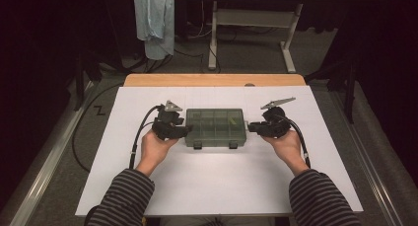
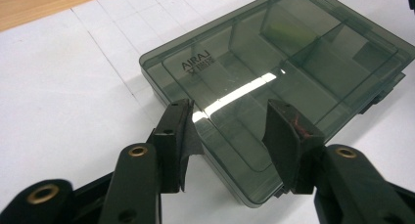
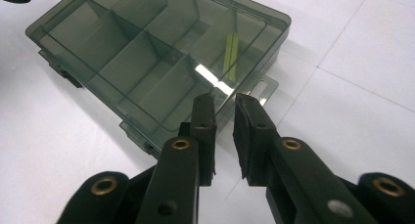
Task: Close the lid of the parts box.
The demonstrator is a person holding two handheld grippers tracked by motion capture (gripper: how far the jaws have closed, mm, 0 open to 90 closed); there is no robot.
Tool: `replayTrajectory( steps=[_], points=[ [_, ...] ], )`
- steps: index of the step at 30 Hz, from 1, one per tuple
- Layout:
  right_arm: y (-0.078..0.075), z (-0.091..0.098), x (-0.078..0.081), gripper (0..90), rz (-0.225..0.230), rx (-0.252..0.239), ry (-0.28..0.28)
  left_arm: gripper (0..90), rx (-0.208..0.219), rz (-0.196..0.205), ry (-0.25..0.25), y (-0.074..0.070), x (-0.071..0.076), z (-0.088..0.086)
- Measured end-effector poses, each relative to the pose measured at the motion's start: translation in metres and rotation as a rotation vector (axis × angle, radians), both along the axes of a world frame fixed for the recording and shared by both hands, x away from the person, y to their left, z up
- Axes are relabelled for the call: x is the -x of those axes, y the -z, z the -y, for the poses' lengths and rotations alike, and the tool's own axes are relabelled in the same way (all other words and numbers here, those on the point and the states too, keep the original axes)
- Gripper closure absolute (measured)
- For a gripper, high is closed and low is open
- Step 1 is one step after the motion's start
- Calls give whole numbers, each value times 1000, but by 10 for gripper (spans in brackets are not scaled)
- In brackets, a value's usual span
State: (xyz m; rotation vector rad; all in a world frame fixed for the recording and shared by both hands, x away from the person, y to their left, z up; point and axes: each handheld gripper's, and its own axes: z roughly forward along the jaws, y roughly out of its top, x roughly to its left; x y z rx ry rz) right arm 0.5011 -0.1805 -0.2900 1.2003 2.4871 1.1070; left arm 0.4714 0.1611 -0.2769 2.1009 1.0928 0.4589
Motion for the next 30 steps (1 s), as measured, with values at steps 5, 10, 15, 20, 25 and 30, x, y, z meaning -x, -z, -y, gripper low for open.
replayTrajectory(
  steps=[5, 10, 15, 20, 25, 30],
  points=[
    [-2, 6, 2, 786, 3, -4, 14, 501, -10, 26, 1, -3, 4, -1],
    [-3, 13, 5, 768, 12, -12, 23, 482, -7, 51, 3, -8, 9, -2],
    [-4, 21, 9, 757, 18, -26, 34, 468, 6, 79, 2, -10, 14, -5],
    [-5, 28, 13, 751, 29, -37, 44, 460, 12, 95, 1, -12, 19, -8],
    [-6, 33, 16, 743, 36, -44, 44, 452, 19, 109, 1, -14, 23, -11],
    [-7, 37, 19, 735, 48, -58, 48, 445, 31, 120, -3, -15, 28, -15]
  ],
)
